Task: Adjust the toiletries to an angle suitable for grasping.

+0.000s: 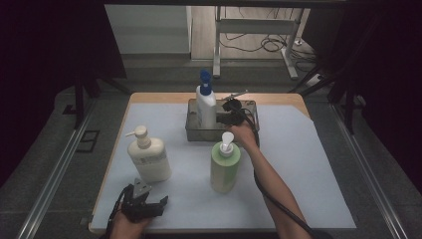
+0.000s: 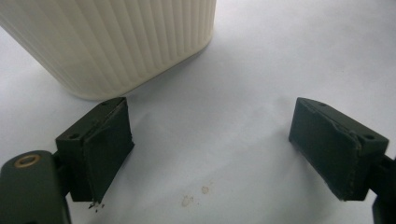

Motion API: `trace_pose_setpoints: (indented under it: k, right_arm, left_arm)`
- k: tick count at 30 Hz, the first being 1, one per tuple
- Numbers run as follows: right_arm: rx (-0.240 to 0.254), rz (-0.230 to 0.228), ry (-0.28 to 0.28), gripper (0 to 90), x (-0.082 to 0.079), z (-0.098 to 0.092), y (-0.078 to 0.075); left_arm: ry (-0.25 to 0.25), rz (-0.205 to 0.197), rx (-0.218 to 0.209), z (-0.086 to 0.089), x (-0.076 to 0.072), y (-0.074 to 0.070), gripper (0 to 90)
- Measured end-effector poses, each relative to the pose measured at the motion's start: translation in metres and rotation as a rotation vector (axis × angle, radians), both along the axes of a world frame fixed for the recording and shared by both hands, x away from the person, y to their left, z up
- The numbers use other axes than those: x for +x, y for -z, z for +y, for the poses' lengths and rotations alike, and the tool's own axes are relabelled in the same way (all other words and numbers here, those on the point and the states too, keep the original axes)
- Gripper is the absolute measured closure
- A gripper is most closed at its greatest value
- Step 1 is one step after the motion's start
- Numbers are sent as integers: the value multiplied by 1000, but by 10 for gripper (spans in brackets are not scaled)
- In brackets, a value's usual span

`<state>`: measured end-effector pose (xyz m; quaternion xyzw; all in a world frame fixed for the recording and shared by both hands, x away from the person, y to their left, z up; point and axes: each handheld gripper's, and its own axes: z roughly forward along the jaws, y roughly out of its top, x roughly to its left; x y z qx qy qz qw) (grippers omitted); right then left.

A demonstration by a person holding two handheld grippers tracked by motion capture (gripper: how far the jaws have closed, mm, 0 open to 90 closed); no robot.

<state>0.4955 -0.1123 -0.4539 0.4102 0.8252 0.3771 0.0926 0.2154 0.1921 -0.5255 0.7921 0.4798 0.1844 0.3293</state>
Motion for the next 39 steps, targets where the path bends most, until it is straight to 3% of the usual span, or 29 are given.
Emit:
trace_pose_setpoints:
  k: [17,39]
  right_arm:
    - [-39,6,-36,895,-1,20,5]
    - [-37,2,-108,896,-8,40,5]
  left_arm:
    - [1,0,0,0,0,0,127]
    - [-2,0,-3,0,0,0,127]
